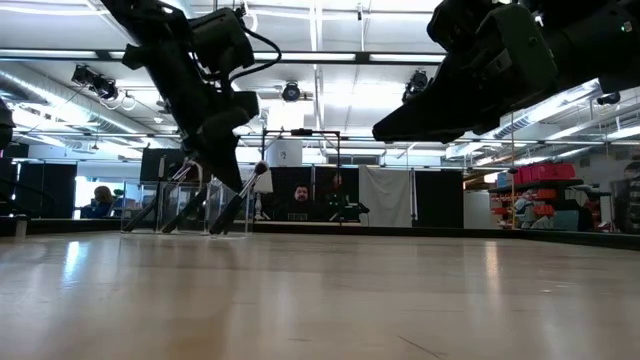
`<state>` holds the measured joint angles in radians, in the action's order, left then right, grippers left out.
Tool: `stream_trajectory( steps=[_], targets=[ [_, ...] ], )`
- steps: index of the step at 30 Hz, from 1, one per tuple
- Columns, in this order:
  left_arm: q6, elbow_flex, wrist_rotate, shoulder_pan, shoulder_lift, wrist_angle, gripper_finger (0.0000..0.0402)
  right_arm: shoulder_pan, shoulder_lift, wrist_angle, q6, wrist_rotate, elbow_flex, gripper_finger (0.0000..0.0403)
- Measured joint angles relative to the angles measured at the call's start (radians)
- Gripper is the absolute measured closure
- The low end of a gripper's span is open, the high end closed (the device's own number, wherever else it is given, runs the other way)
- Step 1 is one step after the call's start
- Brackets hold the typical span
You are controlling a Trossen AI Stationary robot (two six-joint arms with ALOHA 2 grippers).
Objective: Put items in baskets/containers
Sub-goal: Adjust the transparent organizer, then return to Home Position
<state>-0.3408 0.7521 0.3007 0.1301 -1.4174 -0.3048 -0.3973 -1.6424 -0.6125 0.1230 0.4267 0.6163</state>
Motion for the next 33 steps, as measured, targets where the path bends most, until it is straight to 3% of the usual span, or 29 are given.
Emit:
stream_trajectory(
  steps=[5, 10, 17, 22, 25, 33],
  targets=[
    [-0.001, 0.0, -0.04, -0.051, 0.018, 0.025, 0.0391, 0.0, 0.003, 0.025, -0.003, -0.016, 0.0, 0.033],
    [-0.013, 0.0, 0.017, -0.133, 0.027, 0.096, 0.0392, 0.001, 0.114, 0.146, -0.009, -0.009, 0.001, 0.0345],
    [-0.014, 0.002, 0.112, -0.221, -0.014, 0.296, 0.0393, 0.045, 0.49, 0.188, -0.062, -0.037, -0.18, 0.0397],
    [-0.005, 0.001, 0.164, -0.26, -0.042, 0.4, 0.0385, 0.115, 0.82, 0.252, 0.014, -0.143, -0.332, 0.0394],
    [0.012, 0.002, 0.171, -0.266, -0.058, 0.432, 0.0384, 0.17, 0.991, 0.376, 0.065, -0.213, -0.376, 0.0397],
    [0.012, 0.0, 0.177, -0.266, -0.058, 0.454, 0.0383, 0.267, 1.269, 0.534, 0.057, -0.356, -0.422, 0.04]
  ],
)
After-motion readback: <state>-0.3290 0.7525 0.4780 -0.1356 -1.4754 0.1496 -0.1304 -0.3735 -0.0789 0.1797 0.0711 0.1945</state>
